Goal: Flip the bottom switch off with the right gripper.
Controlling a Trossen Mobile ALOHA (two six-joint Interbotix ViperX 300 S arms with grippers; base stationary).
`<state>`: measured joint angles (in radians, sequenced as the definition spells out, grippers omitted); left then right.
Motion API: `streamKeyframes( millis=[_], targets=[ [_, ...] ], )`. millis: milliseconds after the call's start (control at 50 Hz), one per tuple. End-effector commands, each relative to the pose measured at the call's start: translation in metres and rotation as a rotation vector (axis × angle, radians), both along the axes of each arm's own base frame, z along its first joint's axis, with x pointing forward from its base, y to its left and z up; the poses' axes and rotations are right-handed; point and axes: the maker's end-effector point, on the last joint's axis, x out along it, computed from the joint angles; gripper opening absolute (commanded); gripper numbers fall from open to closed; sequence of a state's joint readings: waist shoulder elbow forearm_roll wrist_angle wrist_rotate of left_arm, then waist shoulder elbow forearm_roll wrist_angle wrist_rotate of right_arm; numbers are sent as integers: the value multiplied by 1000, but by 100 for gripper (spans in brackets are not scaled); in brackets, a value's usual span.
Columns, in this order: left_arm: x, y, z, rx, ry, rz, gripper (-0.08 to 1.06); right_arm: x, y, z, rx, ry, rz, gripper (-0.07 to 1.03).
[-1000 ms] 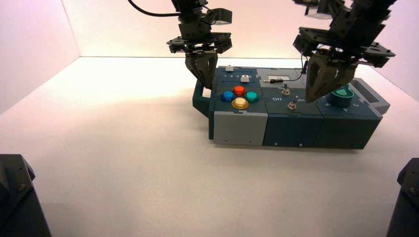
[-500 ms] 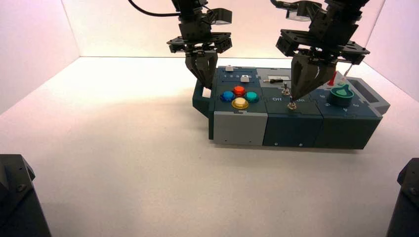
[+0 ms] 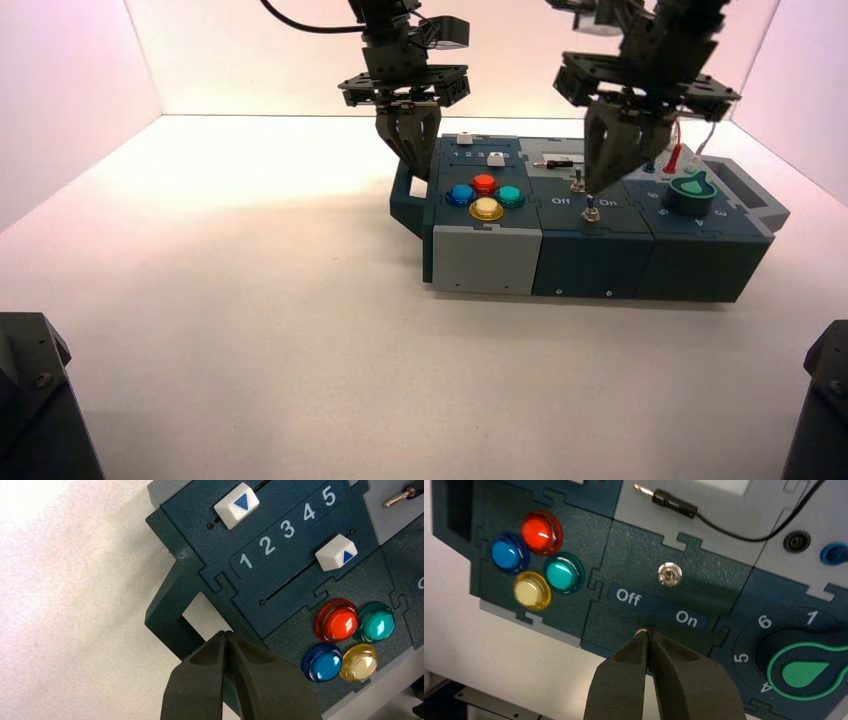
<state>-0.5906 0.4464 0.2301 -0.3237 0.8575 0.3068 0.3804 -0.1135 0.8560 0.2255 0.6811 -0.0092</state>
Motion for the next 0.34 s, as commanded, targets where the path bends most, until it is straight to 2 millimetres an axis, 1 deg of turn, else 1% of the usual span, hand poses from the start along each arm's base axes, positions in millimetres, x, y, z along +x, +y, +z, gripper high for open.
streamKeyframes(
  millis=[20,340],
  targets=[
    [4,-8,5,-17,-23,-4,-3,9,7,13,17,-44,12,-2],
    [5,-9,5,-18,-24,-5,-3,10,7,14,19,-48,10,-2]
  ],
)
